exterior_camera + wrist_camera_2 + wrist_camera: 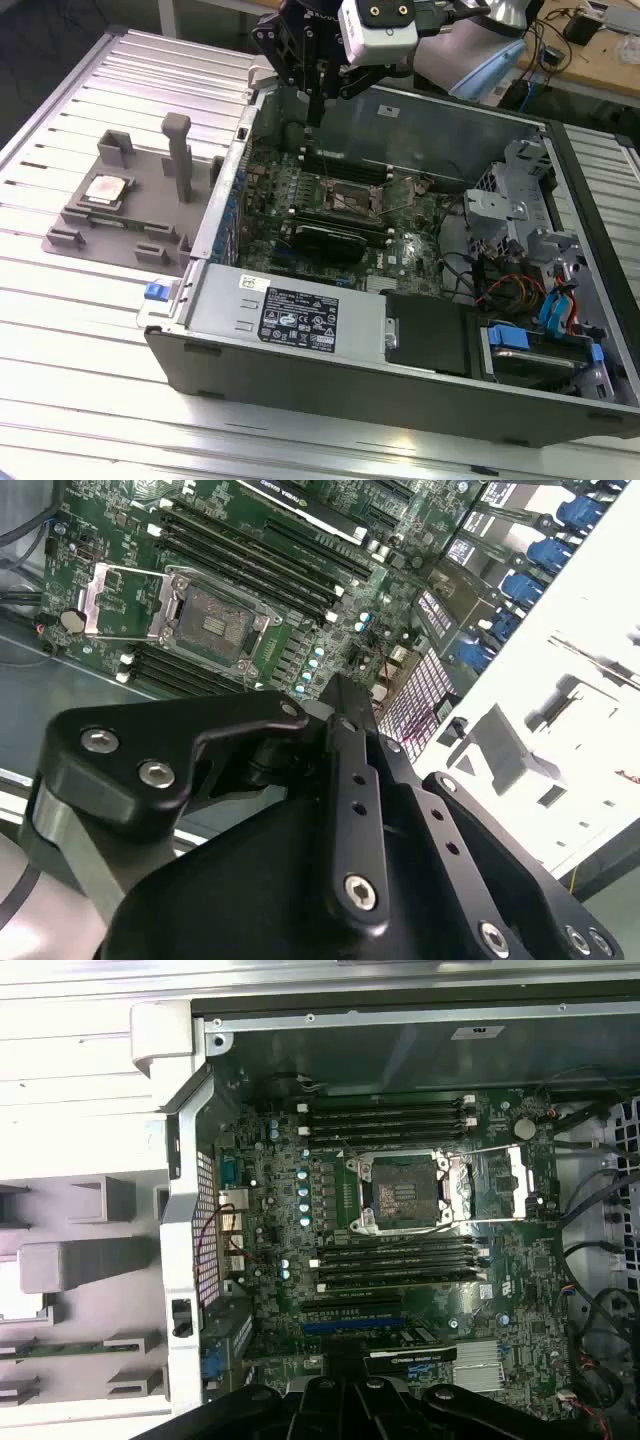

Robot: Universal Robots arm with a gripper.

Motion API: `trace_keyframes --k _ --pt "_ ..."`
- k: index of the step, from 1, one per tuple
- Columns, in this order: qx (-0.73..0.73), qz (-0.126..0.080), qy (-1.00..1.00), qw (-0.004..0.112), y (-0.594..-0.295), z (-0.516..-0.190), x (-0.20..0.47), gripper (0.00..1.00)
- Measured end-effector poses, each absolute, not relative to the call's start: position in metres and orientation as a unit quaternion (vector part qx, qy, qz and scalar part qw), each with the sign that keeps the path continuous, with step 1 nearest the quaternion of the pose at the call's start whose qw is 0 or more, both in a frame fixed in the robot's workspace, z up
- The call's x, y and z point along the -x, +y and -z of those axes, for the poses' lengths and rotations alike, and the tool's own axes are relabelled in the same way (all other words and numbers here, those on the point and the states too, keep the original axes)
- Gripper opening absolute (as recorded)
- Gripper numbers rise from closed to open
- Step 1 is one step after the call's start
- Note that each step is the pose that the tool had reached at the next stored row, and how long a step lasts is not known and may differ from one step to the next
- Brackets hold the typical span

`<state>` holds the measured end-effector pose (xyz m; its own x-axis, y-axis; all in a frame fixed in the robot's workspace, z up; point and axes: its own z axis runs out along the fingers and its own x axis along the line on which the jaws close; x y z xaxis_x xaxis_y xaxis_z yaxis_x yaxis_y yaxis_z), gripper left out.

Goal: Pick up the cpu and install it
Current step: 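Reach for the cpu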

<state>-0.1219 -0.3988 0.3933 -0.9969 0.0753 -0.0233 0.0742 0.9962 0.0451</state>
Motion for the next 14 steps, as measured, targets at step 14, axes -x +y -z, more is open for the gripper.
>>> trace_keyframes --k 14 --pt "-0.037 -0.022 0.999 0.012 -0.3989 -0.3933 0.1219 0.11"
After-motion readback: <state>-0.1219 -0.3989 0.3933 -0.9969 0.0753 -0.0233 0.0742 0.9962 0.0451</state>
